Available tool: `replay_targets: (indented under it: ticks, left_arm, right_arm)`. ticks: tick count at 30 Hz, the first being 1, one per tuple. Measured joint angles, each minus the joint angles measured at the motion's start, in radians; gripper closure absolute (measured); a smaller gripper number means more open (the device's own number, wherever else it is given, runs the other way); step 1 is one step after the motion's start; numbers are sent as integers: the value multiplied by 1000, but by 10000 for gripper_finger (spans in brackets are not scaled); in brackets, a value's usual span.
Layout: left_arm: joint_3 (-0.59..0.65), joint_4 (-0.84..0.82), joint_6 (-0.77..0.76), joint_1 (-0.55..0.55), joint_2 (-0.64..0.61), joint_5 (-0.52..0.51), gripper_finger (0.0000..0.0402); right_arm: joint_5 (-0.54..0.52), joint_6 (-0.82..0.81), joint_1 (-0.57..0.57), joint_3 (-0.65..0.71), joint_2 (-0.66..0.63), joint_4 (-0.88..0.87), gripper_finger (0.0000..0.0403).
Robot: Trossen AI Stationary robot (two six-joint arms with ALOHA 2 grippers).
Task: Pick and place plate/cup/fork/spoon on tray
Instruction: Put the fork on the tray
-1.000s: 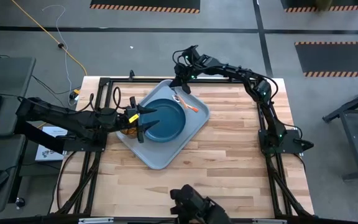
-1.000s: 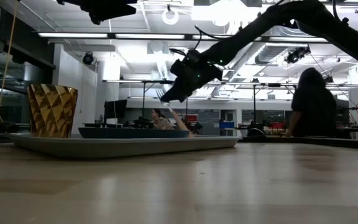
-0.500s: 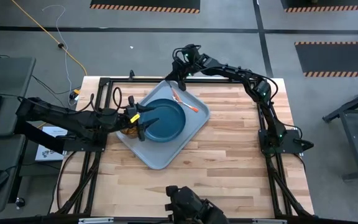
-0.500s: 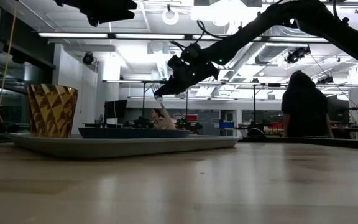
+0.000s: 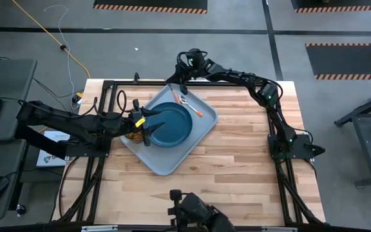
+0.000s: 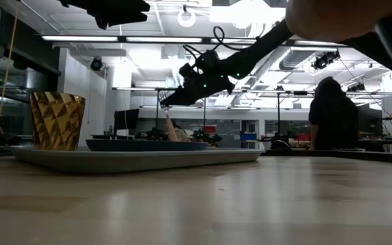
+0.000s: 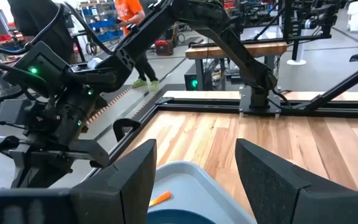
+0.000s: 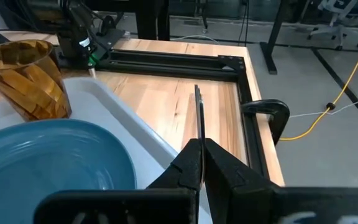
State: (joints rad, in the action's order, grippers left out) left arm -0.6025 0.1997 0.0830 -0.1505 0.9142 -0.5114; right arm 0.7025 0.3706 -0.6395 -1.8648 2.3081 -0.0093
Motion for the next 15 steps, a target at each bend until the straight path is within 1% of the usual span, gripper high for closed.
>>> replay_targets:
  ticks: [6, 10, 15]
  left_arm:
    - [0, -2, 0, 0, 0, 0, 195]
    - [0, -10, 0, 0, 0, 0, 195]
    - [0, -17, 0, 0, 0, 0, 195]
  right_arm:
    - [3, 0, -17, 0, -4, -4, 403]
    - [14, 15, -38, 0, -6, -56, 403]
    - [124, 11, -82, 0, -6, -159, 403]
